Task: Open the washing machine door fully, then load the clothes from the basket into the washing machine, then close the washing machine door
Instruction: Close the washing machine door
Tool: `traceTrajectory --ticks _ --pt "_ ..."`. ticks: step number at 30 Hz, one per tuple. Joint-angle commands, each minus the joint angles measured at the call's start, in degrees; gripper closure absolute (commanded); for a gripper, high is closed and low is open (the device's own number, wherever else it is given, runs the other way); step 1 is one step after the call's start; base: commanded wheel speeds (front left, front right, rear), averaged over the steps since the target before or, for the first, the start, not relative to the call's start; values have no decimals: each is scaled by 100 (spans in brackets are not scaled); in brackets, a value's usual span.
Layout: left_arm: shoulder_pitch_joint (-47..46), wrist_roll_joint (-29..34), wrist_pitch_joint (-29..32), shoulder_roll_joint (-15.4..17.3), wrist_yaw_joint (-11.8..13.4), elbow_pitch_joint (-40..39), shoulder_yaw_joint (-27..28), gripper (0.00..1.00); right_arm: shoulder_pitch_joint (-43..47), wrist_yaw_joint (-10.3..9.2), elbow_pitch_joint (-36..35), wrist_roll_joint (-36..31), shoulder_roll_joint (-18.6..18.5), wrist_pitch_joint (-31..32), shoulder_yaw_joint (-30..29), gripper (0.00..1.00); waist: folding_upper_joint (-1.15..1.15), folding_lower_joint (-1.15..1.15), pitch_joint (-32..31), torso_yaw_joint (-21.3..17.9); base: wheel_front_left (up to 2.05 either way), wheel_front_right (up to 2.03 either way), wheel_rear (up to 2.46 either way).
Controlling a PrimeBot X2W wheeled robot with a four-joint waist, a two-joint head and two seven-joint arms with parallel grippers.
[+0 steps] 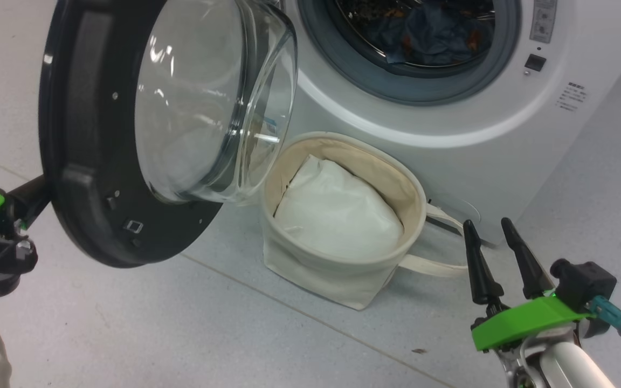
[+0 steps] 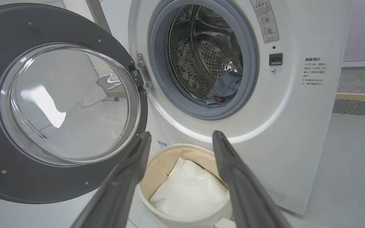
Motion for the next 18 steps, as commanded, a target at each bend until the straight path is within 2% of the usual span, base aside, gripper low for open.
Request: traceTrajectory --ticks 1,10,18 --pt "-70 -62 84 228 57 -347 97 100 4 2 -198 -12 22 -29 61 0 0 0 -31 33 0 0 0" --pt "540 9 597 -281 634 -1730 -240 100 3 2 -201 13 111 -29 107 0 0 0 -68 92 0 0 0" --pt "1064 -18 1041 -679 1103 -2942 -498 100 17 2 -174 19 161 -29 103 0 0 0 -113 -128 0 0 0"
